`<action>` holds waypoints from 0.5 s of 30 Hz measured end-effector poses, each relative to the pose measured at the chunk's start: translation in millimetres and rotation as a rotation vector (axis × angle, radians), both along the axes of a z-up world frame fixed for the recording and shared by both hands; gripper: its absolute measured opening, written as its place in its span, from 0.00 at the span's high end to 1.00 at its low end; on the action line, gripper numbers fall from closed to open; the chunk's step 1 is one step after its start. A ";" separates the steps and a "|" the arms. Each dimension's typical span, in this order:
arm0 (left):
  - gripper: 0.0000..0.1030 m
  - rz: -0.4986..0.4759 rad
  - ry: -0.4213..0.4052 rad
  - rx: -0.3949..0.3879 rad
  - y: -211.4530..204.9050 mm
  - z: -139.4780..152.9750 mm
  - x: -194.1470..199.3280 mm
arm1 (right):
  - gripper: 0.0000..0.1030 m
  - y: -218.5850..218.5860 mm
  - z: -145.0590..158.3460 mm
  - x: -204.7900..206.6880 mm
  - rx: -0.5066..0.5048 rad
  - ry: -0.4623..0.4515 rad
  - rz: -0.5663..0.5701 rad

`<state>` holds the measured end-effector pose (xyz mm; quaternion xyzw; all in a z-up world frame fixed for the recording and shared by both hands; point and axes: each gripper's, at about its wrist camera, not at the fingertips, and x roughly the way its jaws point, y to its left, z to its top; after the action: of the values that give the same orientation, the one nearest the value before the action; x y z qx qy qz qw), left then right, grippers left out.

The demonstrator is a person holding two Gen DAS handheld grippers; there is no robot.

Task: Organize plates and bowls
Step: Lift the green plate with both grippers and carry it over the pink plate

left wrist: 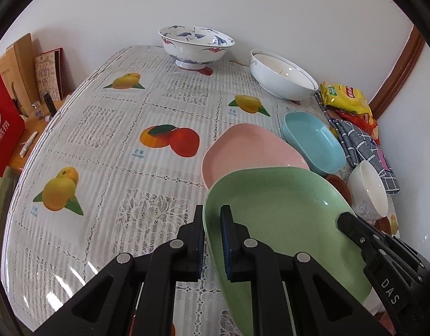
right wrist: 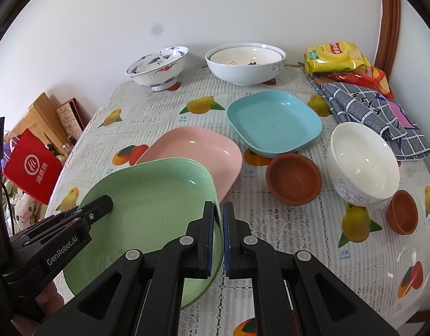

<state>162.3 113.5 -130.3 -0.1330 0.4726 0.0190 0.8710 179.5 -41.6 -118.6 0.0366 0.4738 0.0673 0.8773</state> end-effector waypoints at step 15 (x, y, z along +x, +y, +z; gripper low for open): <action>0.89 0.031 0.037 0.006 4.1 -11.2 23.0 | 0.94 6.5 -13.1 26.3 0.005 0.023 0.023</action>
<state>185.2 117.6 -141.5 -0.1373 0.4864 0.0363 0.8621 205.8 -35.1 -131.7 0.0341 0.4841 0.0784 0.8708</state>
